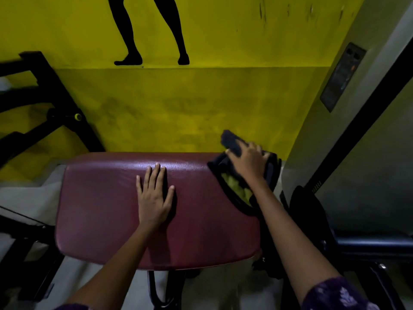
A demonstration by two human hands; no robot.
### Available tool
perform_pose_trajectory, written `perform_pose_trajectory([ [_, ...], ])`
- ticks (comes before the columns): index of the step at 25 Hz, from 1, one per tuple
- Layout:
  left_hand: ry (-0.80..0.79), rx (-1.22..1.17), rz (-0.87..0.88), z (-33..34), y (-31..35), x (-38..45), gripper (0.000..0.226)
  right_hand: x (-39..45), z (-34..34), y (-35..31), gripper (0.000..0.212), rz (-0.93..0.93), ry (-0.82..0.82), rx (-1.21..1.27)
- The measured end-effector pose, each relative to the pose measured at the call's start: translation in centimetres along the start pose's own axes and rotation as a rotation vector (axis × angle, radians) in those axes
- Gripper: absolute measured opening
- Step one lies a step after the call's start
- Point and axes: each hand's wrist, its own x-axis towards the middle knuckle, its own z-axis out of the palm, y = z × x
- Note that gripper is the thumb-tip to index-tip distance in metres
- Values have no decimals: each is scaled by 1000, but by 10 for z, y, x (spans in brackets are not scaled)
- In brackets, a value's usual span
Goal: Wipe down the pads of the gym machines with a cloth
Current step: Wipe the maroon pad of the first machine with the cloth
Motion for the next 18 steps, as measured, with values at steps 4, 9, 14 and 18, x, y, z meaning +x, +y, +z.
perform_pose_trajectory([
  [4,17,-6,4,0,0,0,60,-23,10,5,54,120,186,39],
  [9,23,-9,0,2,0,0,60,-125,47,-15,63,31,276,-67],
  [14,3,-27,4,1,0,-1,60,-182,64,13,87,-687,150,-251],
  [18,-12,-25,-4,-2,0,0,60,-117,39,28,71,-436,225,-176],
])
